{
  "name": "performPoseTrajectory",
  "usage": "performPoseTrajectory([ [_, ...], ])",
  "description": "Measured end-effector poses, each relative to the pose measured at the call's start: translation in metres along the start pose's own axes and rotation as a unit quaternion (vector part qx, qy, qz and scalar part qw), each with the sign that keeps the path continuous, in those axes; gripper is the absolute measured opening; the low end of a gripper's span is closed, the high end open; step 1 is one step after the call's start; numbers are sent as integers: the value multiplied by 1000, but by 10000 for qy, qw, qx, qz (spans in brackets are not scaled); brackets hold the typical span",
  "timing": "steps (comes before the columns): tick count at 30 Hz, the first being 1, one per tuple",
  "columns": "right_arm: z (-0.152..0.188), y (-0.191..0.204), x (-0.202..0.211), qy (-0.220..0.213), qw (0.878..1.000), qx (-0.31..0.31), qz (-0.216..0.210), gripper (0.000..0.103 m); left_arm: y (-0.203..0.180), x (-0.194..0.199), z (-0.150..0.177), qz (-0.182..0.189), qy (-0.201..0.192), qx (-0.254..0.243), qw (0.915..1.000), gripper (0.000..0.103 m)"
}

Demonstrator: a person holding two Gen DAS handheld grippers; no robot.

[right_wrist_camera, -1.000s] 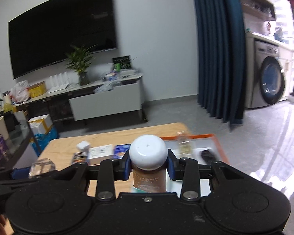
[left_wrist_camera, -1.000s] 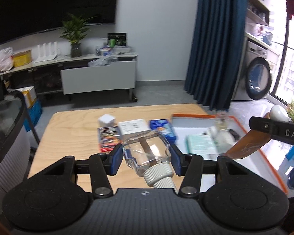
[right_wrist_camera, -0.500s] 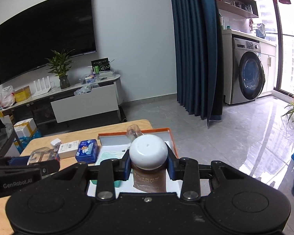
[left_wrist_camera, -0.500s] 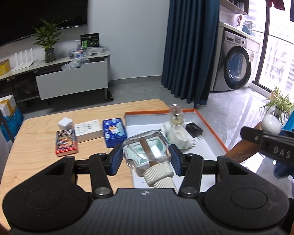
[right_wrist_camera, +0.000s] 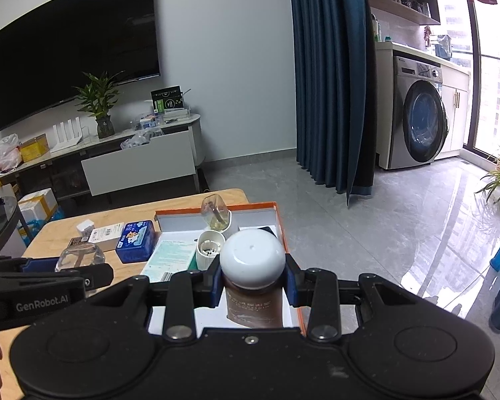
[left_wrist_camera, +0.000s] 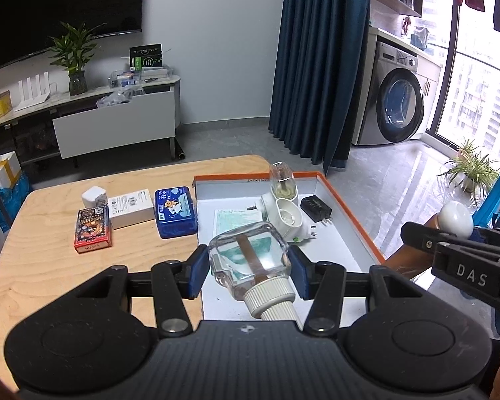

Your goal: Organize rigid objects

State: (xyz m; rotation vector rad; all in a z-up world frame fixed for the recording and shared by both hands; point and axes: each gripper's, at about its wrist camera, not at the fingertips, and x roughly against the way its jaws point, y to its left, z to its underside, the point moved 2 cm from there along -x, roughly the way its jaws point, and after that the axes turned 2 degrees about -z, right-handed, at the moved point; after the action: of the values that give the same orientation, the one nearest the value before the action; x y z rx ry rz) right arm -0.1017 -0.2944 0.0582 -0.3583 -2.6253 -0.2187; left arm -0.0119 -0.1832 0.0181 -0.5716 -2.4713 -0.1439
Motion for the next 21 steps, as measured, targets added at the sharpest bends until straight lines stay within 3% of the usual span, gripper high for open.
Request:
performPoseTrajectory([
  [17,-2,7,-3,129,9996,228,-67,44,-4,3,2,29,10,128,9999,52],
  [21,-3,7,-3,131,9996,229,-68,44,-5,4,0,41,-34,117,9999,41],
])
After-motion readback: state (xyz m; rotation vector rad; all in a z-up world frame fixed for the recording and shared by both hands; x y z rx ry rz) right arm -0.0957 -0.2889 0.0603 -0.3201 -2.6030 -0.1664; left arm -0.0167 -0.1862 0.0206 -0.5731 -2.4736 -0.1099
